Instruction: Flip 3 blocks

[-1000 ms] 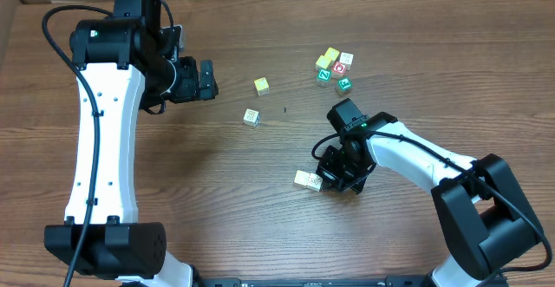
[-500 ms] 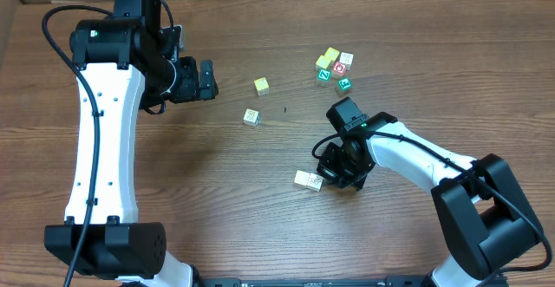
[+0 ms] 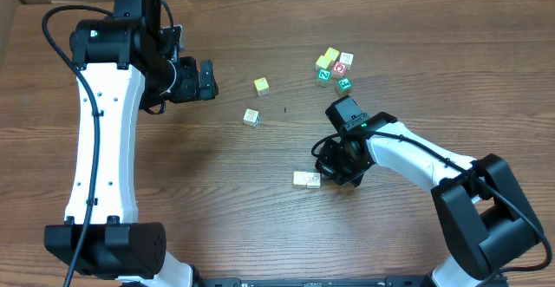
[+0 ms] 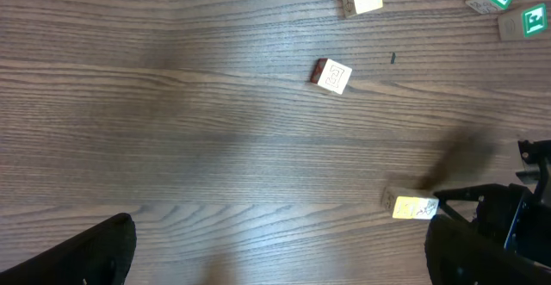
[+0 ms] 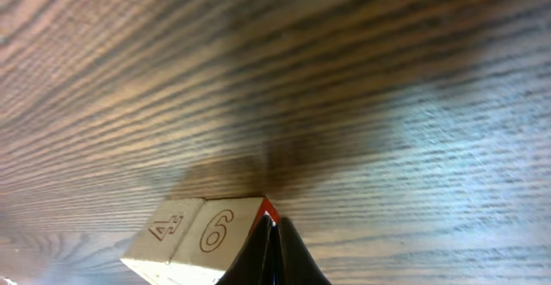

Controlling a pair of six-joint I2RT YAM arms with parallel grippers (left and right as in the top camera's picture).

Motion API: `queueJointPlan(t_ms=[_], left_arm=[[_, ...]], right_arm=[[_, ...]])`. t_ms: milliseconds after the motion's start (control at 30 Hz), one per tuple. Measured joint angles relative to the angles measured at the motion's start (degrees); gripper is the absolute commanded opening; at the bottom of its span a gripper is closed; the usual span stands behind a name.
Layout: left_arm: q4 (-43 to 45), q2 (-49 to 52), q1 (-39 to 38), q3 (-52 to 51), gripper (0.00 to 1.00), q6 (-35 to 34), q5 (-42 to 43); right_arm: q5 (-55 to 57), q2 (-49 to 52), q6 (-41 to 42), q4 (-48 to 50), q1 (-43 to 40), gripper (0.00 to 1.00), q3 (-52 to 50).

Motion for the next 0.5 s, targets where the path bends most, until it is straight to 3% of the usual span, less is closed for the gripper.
queueJointPlan(t_ms=[333,500], left_arm=[[0.0,0.0,0.0,0.0,1.0,-0.02,0.02],[0.0,0.0,0.0,0.0,1.0,-0.02,0.02]], right_arm=[[0.9,0.0,-1.11,-0.52,-0.02,0.04,0.0],[1.01,0.0,-2.19,-8.24,-1.68,0.04,0.98]])
